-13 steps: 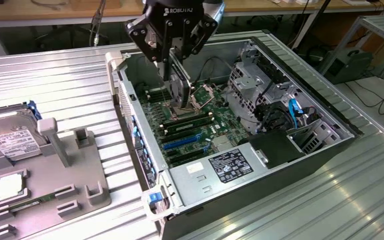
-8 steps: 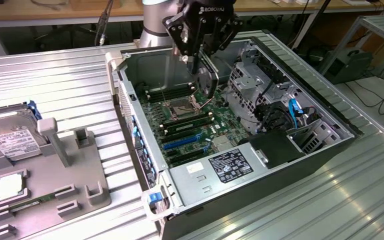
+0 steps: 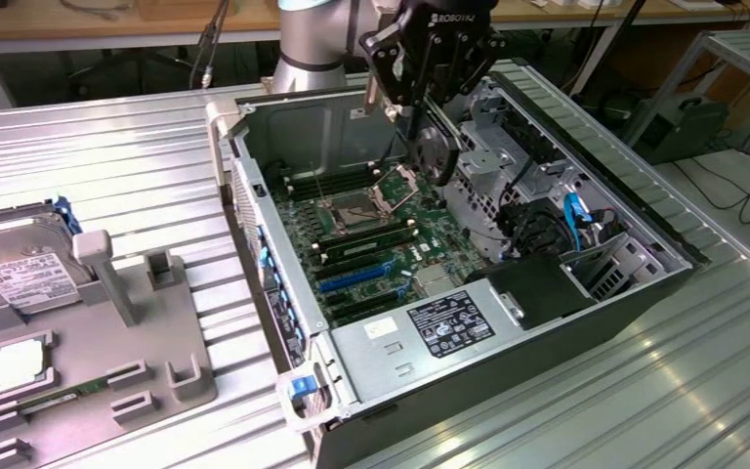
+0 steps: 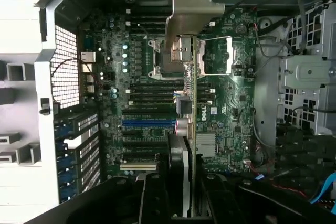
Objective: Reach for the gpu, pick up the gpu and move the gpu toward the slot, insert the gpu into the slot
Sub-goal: 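Pick up the gpu and move the gpu toward the slot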
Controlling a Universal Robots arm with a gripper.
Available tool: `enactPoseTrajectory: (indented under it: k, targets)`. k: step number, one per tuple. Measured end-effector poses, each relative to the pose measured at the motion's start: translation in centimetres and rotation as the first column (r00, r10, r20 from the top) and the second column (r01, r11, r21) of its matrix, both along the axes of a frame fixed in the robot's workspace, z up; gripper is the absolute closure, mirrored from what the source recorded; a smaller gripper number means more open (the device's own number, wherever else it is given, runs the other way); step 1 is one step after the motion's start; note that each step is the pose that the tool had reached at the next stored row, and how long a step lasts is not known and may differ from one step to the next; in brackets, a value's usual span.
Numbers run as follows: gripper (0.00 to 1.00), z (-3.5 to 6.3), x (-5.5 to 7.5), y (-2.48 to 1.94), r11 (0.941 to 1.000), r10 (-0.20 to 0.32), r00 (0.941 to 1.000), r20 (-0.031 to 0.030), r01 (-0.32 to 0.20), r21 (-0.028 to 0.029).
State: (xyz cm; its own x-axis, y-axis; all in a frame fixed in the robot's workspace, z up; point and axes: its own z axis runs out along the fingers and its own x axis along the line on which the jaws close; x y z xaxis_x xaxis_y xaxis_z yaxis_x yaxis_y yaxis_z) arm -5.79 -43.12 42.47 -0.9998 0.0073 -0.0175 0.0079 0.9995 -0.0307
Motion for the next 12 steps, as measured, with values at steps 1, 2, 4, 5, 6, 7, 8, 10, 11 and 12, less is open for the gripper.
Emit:
enactPoseTrajectory:
  k: [1, 2, 4, 5, 6, 7, 8, 10, 11, 12]
  targets:
    - [0.72, -0.02, 0.26, 0.01, 1.0, 0.0, 1.0, 0.0, 0.0, 0.0]
    - [0.72, -0.03, 0.53, 0.01, 1.0, 0.0, 1.0, 0.0, 0.0, 0.0]
    - [0.72, -0.06, 0.88, 0.01, 1.0, 0.001, 1.0, 0.0001, -0.001, 0.0001]
    - [0.72, -0.06, 0.92, 0.01, 1.0, 0.001, 1.0, 0.0001, -0.001, 0.0001]
    - [0.72, -0.06, 0.92, 0.01, 1.0, 0.001, 1.0, 0.0001, -0.001, 0.0001]
    - [0.72, -0.06, 0.92, 0.01, 1.0, 0.001, 1.0, 0.0, -0.001, 0.0]
    - [0.72, -0.06, 0.92, 0.01, 1.0, 0.001, 1.0, 0.0, -0.001, 0.0]
    - [0.72, -0.06, 0.92, 0.02, 1.0, 0.001, 1.0, 0.0001, -0.001, 0.0]
    - [0.72, -0.06, 0.92, 0.02, 1.0, 0.001, 1.0, 0.0001, -0.001, 0.0]
    - [0.72, -0.06, 0.92, 0.02, 1.0, 0.001, 1.0, 0.0001, -0.001, 0.0001]
